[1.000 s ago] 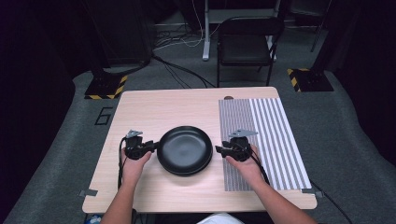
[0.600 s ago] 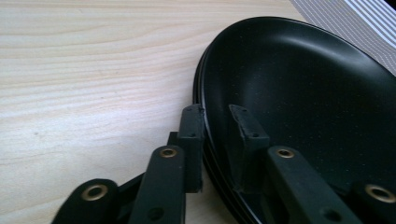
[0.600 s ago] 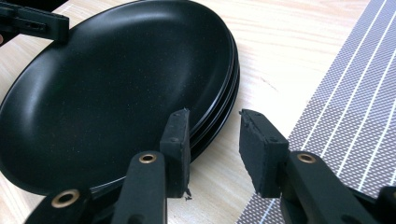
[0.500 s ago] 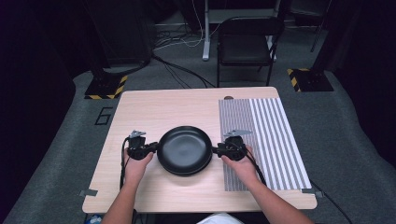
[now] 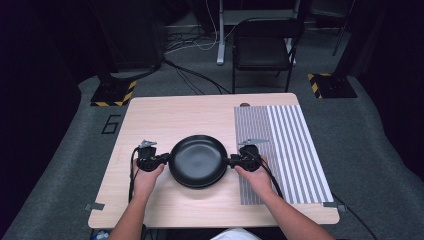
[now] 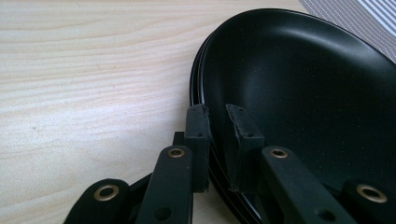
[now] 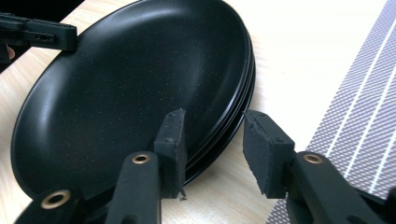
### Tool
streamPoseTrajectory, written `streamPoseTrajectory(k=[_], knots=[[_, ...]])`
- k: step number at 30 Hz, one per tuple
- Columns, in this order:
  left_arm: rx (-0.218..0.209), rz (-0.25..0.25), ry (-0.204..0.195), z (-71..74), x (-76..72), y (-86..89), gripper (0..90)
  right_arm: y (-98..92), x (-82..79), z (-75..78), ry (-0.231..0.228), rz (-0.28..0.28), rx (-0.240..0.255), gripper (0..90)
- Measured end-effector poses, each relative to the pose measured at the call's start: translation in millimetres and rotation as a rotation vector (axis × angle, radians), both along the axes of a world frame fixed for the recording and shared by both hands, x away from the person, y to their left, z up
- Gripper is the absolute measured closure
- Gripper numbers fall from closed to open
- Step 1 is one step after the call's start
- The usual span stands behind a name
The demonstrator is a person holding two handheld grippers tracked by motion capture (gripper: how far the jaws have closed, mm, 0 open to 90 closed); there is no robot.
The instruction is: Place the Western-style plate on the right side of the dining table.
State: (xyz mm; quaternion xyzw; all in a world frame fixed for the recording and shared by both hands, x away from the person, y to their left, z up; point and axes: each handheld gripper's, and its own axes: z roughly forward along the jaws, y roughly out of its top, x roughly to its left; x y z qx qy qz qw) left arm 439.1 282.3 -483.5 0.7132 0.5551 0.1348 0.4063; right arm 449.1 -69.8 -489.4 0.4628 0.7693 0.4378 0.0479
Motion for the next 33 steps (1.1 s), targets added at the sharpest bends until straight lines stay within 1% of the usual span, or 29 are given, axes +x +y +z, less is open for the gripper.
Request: streamPoseTrajectory(k=[1,2,4,5,6,7,8,9,10,11,14,15,17,18,19,20,21,23,24,26,28,29,30,31,33], knots=[[0.010,-0.002,-0.001,0.4,-0.2,-0.4,80.1,0.7,1.0,-2.0,0.013,0.000,-0.004,56.1],[0.014,-0.005,-0.005,0.3,-0.3,-1.0,80.0,0.8,1.6,-2.9,0.017,0.001,-0.001,56.2],[0.012,-0.006,-0.003,0.3,-0.4,-1.1,80.0,1.1,1.9,-3.6,0.021,-0.002,0.005,56.5],[0.011,-0.007,-0.002,0.1,-0.5,-1.3,79.7,1.9,2.3,-3.8,0.031,0.005,0.007,58.5],[0.008,-0.008,-0.001,-0.2,-0.6,-1.7,79.7,1.9,2.3,-3.8,0.031,0.005,0.007,58.5],[0.009,-0.007,0.004,-0.4,-0.6,-2.1,78.2,3.2,2.4,-3.3,0.041,0.005,0.006,60.9],[0.011,-0.006,0.004,-0.8,-0.6,-3.1,78.0,3.9,2.8,-3.6,0.046,0.014,0.009,60.8],[0.024,-0.013,0.000,-0.5,-0.7,-3.6,78.0,3.9,2.8,-3.6,0.046,0.014,0.009,60.8],[0.026,-0.009,-0.001,-0.5,-1.0,-4.9,77.7,6.4,3.1,-3.6,0.051,0.016,-0.008,60.5],[0.025,-0.008,0.001,-0.4,-1.1,-5.0,77.7,7.3,3.4,-3.9,0.048,0.019,-0.013,60.4],[0.024,-0.005,0.007,0.0,-1.4,-4.8,78.1,8.7,3.2,-4.8,0.052,0.008,-0.012,60.6],[0.012,0.002,0.006,-0.5,-0.8,-4.3,78.3,9.1,2.7,-4.4,0.057,0.002,-0.012,60.8],[0.009,0.003,0.012,-0.2,-0.7,-4.0,78.5,9.3,2.4,-4.2,0.061,-0.003,-0.012,61.3],[0.001,0.002,0.013,-0.5,-0.3,-3.4,78.5,9.3,2.4,-4.2,0.061,-0.003,-0.012,61.3],[-0.011,0.006,0.014,-1.0,0.2,-3.2,78.4,9.1,2.4,-3.9,0.073,-0.015,-0.005,62.2],[-0.022,0.006,0.020,-0.9,0.7,-2.5,78.4,9.1,2.4,-3.9,0.073,-0.015,-0.005,62.2],[-0.029,0.011,0.018,-1.5,2.2,-3.0,77.6,7.5,4.2,-3.8,0.086,-0.007,0.004,62.9],[-0.031,0.011,0.020,-1.5,3.0,-2.9,78.1,6.8,5.0,-3.6,0.093,-0.005,0.006,63.2],[-0.031,0.013,0.024,-1.4,3.9,-3.0,78.9,5.3,7.0,-2.6,0.115,0.002,0.014,63.6],[-0.030,0.013,0.022,-1.6,4.5,-3.6,79.3,5.3,7.1,-2.4,0.117,0.000,0.012,63.5],[-0.049,0.014,0.026,-2.4,5.7,-3.8,78.6,5.0,6.9,-2.7,0.115,-0.002,0.013,63.4],[-0.049,0.014,0.026,-2.4,5.7,-3.8,77.9,5.0,6.9,-2.7,0.115,-0.002,0.013,63.4],[-0.069,0.015,0.037,-3.2,6.6,-3.5,78.0,5.2,6.6,-3.4,0.109,-0.008,0.015,62.8],[-0.076,0.018,0.040,-3.5,6.8,-3.6,78.1,5.0,6.7,-3.6,0.111,-0.007,0.019,62.7],[-0.075,0.018,0.040,-3.4,6.6,-4.3,78.4,4.6,7.1,-4.0,0.108,-0.006,0.022,62.7]])
